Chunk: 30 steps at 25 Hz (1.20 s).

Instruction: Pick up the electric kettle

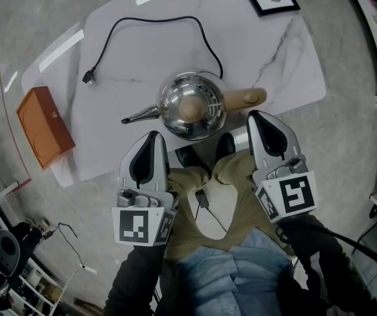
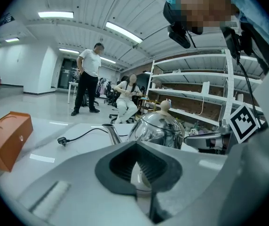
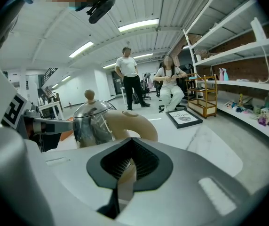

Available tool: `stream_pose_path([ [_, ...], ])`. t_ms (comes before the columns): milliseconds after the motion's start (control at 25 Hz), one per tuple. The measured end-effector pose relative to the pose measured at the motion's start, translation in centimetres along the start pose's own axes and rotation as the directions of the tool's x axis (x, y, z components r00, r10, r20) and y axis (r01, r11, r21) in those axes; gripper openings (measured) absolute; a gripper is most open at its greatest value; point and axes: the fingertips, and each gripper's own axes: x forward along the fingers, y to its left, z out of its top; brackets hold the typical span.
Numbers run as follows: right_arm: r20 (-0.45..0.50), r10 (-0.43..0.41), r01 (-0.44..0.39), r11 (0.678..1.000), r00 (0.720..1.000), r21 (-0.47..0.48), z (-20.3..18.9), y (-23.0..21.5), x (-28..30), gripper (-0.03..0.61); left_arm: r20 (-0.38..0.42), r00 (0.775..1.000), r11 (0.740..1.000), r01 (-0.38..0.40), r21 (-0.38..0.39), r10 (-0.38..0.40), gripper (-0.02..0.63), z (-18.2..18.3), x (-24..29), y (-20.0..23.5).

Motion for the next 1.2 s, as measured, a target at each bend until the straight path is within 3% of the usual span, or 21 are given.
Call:
stream_pose_path([
  [120, 0.006, -0.006, 0.006, 1.0, 1.0, 0.003, 0.1, -0.1, 0.0, 0.028, 0.0, 1.0, 1.0, -0.013, -0.006, 0.013, 0.003, -0.1, 0.0, 0.5],
  [280, 0.009, -0.017, 0.017, 1.0, 1.0, 0.008, 0.0, -0.2, 0.2, 0.05, 0.001, 1.0, 0.999, -0.024, -0.033, 0.024, 0.071, -0.3, 0.2, 0.9],
  [520, 0.007, -0.041, 0.04, 0.999, 0.999, 0.006, -0.2, -0.6, 0.8, 0.192, 0.019, 0.999, 0.998, -0.034, -0.059, 0.036, 0.144, -0.3, 0.4, 1.7],
  [720, 0.0, -0.058, 0.058, 0.998, 0.998, -0.004, -0.4, -0.5, 0.9, 0.267, 0.035, 0.999, 0.997, -0.035, -0.075, 0.038, 0.175, -0.1, 0.2, 2.2],
  [1200, 0.012, -0.12, 0.12, 0.993, 0.993, -0.003, -0.2, -1.8, 1.6, 0.282, 0.063, 0.998, 0.994, -0.022, -0.103, 0.029, 0.176, 0.7, 0.8, 2.9],
])
